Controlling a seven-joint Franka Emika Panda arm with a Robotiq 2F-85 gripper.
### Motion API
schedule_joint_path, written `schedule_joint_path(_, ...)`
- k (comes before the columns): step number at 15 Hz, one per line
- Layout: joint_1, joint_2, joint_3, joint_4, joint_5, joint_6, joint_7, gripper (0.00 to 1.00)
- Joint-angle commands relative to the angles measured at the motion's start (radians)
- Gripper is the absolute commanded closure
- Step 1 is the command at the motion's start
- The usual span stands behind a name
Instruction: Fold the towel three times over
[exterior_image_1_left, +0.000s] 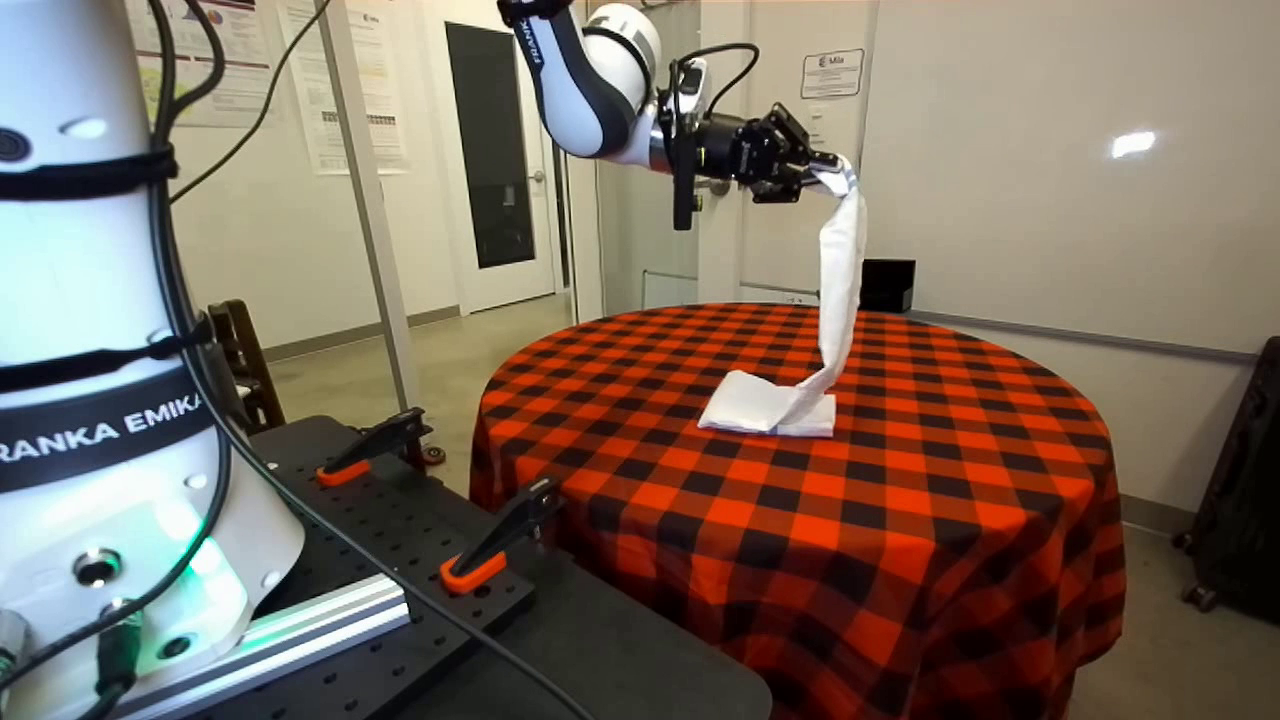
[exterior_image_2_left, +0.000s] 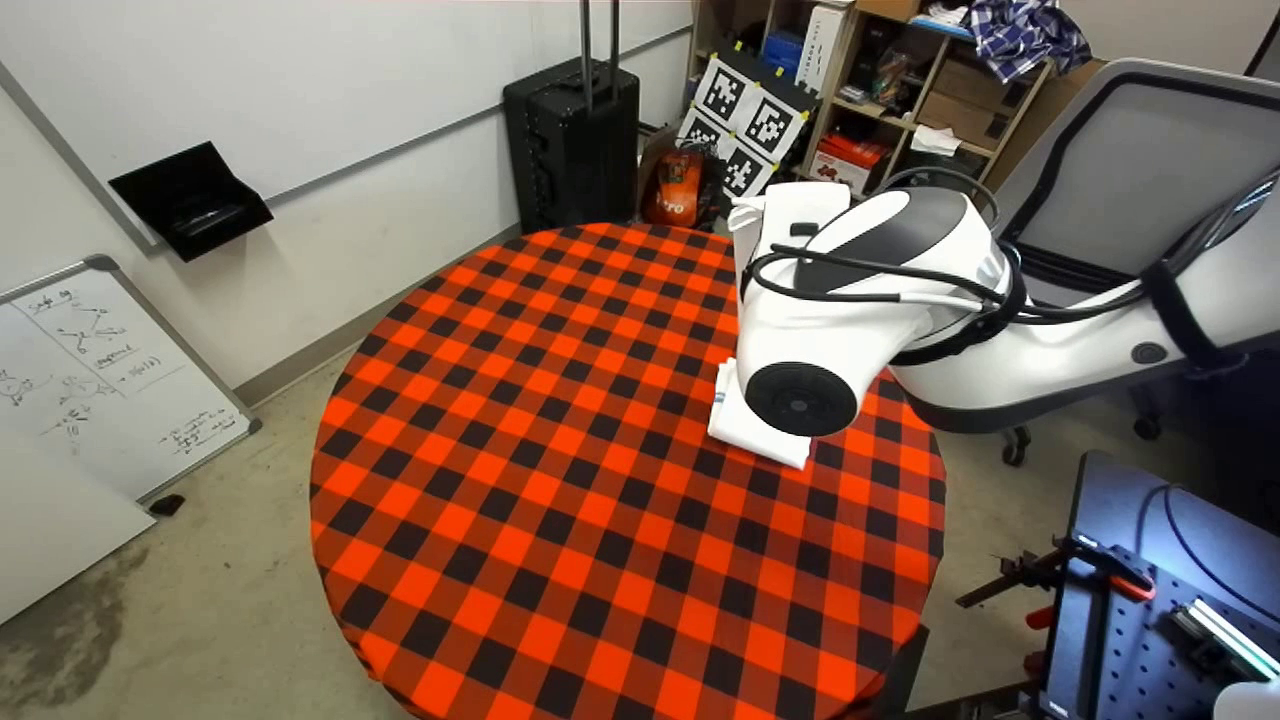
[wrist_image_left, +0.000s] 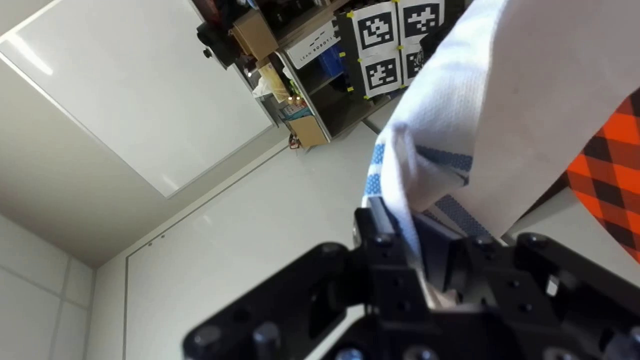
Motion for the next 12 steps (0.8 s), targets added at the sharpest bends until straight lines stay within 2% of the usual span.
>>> schedule_joint_path(1,-0.01,0.005,0.023,0.019,0.098,0.115,-0.052,0.98)
schedule_joint_path(7,-0.007,-0.062,0.061,-0.112,0.316,0.392,-0.143,0.98)
schedule_joint_path(12,-0.018,-0.117,0.055,-0.223,0.594,0.583,-0.257,0.98)
